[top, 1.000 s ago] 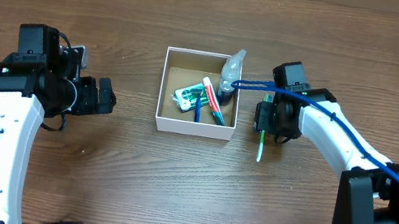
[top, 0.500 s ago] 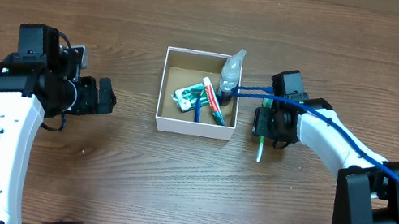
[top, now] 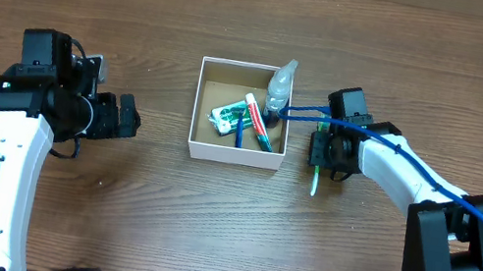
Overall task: Pack container
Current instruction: 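Grasp the green toothbrush with the right gripper, then lift the toothbrush into the box and open the right gripper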
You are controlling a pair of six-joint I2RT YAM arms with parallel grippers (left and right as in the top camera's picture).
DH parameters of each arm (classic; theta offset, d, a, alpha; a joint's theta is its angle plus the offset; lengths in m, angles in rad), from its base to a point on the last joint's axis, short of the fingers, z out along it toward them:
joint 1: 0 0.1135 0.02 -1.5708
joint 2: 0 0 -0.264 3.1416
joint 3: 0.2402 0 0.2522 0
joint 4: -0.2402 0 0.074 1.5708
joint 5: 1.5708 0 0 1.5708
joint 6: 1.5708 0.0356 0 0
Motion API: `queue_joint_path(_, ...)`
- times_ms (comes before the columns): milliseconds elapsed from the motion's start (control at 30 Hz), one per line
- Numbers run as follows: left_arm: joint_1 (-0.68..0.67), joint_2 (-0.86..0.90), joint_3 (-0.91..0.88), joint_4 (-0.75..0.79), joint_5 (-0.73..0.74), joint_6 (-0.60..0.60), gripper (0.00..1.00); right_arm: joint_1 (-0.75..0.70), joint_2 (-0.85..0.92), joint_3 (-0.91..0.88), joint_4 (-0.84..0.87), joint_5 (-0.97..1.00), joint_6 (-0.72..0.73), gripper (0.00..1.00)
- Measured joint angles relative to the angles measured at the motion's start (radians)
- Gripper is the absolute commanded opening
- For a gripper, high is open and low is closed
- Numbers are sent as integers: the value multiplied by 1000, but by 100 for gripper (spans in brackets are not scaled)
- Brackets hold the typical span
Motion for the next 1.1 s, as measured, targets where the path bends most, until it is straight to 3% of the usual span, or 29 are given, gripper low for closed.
queue_joint_path(200, 0, 0, 0, 0, 0, 0, 100, 0, 3, 0, 2, 15, 0, 22)
queue_joint_path(567, 0, 0, 0, 0, 0, 0, 100, -1, 5, 0, 2, 19, -1, 4)
queue_joint_path(767, 0, 0, 0, 0, 0, 0, 100, -1, 5, 0, -3, 18, -2, 4)
queue_joint_path(1100, 0, 0, 0, 0, 0, 0, 100, -1, -48, 159, -235, 97, -3, 4)
